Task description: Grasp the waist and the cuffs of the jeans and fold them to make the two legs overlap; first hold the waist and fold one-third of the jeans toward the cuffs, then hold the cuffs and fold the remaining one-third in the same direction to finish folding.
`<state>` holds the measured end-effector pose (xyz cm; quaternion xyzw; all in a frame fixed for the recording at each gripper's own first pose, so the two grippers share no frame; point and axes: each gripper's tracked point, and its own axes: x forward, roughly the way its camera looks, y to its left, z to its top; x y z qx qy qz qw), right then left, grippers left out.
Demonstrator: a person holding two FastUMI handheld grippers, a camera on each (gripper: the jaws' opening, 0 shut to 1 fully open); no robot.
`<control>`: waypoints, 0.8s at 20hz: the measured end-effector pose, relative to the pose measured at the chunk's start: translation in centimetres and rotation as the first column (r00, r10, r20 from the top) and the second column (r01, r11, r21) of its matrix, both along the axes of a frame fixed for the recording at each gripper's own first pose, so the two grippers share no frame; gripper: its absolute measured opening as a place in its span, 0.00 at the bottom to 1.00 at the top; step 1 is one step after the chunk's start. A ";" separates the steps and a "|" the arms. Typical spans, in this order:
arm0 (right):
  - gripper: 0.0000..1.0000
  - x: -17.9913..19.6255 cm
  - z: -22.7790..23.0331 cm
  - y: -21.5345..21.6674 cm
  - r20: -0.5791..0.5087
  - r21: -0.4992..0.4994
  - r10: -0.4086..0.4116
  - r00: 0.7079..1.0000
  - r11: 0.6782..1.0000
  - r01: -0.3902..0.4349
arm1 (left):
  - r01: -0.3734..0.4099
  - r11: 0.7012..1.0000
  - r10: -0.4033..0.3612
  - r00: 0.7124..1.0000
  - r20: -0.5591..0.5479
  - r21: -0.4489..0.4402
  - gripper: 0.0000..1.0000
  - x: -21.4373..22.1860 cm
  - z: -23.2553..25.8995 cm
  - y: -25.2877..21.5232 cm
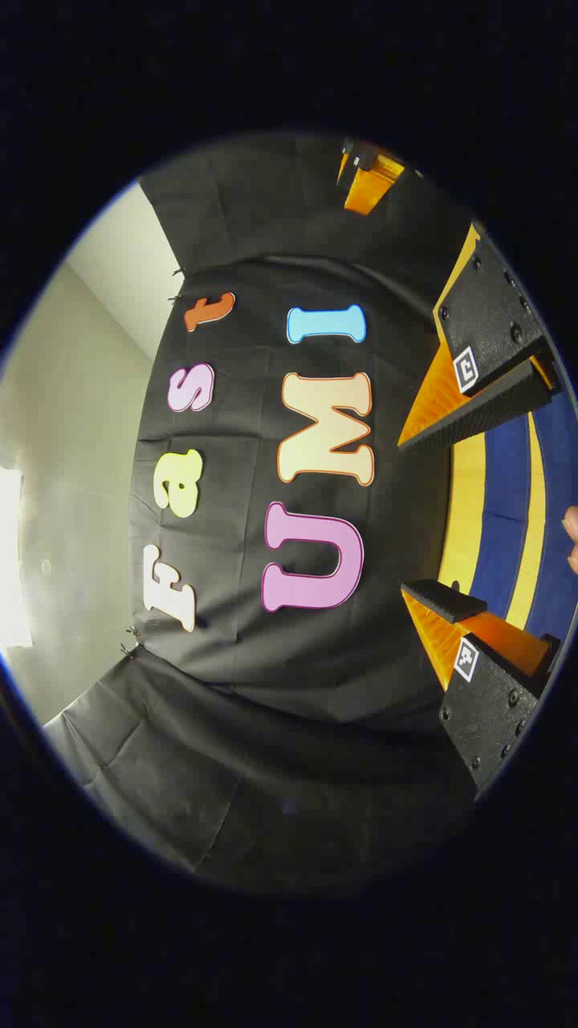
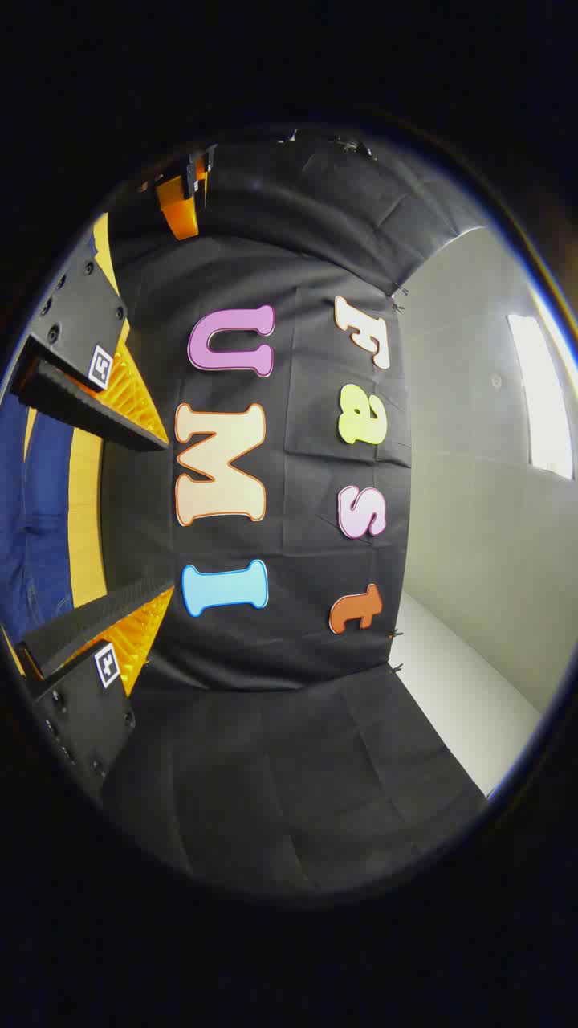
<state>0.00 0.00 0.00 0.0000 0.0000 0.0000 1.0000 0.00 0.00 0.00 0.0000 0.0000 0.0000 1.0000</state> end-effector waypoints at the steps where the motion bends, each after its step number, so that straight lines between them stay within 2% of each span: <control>1: 0.98 0.0 0.0 0.1 0.000 0.001 0.003 1.000 1.000 -0.003 | -0.004 1.000 0.004 1.000 -0.001 0.004 0.93 -0.1 0.0 0.1; 7: 1.00 -0.1 0.4 0.5 0.008 0.000 0.013 1.000 1.000 -0.013 | -0.002 1.000 0.002 1.000 0.003 0.002 0.93 -0.3 0.1 0.2; 10: 0.96 0.0 0.4 0.6 0.005 0.002 0.013 1.000 1.000 -0.013 | -0.005 1.000 0.005 1.000 0.002 0.006 0.93 -0.5 0.0 0.2; 16: 0.96 0.0 0.2 1.1 0.006 0.005 0.016 1.000 1.000 -0.016 | -0.022 1.000 0.022 1.000 -0.007 0.015 0.93 -0.6 -0.4 0.5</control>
